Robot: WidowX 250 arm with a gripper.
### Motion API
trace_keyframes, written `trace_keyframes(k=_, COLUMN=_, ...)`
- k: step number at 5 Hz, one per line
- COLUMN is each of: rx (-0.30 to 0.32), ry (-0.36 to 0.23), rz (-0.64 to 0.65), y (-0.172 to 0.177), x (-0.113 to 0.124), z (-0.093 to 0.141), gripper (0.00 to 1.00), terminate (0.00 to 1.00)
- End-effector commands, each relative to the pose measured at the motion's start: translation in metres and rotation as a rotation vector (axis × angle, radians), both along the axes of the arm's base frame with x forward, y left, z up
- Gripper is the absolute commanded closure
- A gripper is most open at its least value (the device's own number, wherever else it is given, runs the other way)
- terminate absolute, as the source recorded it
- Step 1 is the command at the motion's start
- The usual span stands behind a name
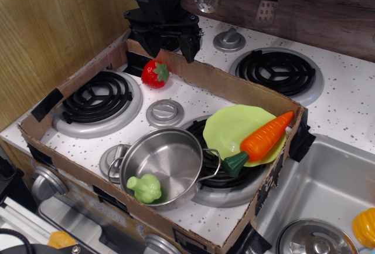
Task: Take carrot off plate
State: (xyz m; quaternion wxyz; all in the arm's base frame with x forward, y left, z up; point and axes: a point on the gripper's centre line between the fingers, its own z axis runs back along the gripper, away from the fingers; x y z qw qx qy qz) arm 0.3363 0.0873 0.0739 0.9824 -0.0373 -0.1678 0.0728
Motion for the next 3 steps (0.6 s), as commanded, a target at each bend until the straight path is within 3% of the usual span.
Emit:
trace_keyframes(k=1, rx=0.000, ry=0.000, rz=0.000, y=0.000, x=0.000, z=0.000, gripper=0.00, terminate=0.00)
trace_keyframes(k=3, rx=0.017, ry=0.102, rz=-0.218, y=-0.037, x=0.011, z=0.047, gripper=0.00, terminate=0.00)
